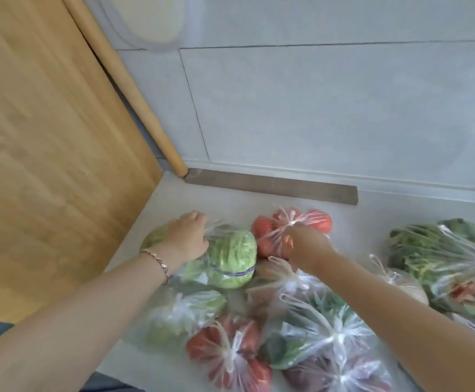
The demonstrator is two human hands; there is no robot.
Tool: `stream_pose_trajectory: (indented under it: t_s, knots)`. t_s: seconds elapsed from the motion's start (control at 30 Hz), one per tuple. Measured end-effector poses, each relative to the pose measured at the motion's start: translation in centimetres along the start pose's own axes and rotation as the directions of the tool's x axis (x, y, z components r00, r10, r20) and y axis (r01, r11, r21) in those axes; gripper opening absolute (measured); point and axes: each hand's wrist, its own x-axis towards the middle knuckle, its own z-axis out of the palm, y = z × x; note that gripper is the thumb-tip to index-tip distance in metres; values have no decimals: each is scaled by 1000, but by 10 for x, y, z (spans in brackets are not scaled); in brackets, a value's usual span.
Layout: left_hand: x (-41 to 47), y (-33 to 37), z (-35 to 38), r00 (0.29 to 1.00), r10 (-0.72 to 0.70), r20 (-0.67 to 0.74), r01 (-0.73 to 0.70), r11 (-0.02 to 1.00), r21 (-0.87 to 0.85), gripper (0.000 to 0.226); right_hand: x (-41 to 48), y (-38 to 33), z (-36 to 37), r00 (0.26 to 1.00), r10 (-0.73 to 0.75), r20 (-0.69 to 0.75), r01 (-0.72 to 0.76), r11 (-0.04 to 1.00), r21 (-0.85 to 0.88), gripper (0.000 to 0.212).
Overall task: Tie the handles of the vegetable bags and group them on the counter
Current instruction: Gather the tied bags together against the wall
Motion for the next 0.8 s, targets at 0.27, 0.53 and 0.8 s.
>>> stream_pose_trajectory:
  t_s: [0.27, 0.53, 0.8]
  knots:
    - [22, -26, 4, 930, 364, 49, -368, 923, 113, 9, 65, -11, 30, 982, 177, 69, -132, 895, -425, 60]
    - [33, -42, 9, 958, 275, 81, -211, 867, -451, 37, 97, -1, 26, 985, 106, 134, 15, 730, -683, 44]
    - [35, -45, 0, 993, -3, 117, 89, 669, -738, 31, 110, -5, -1, 982, 81, 168, 32, 814, -579, 37]
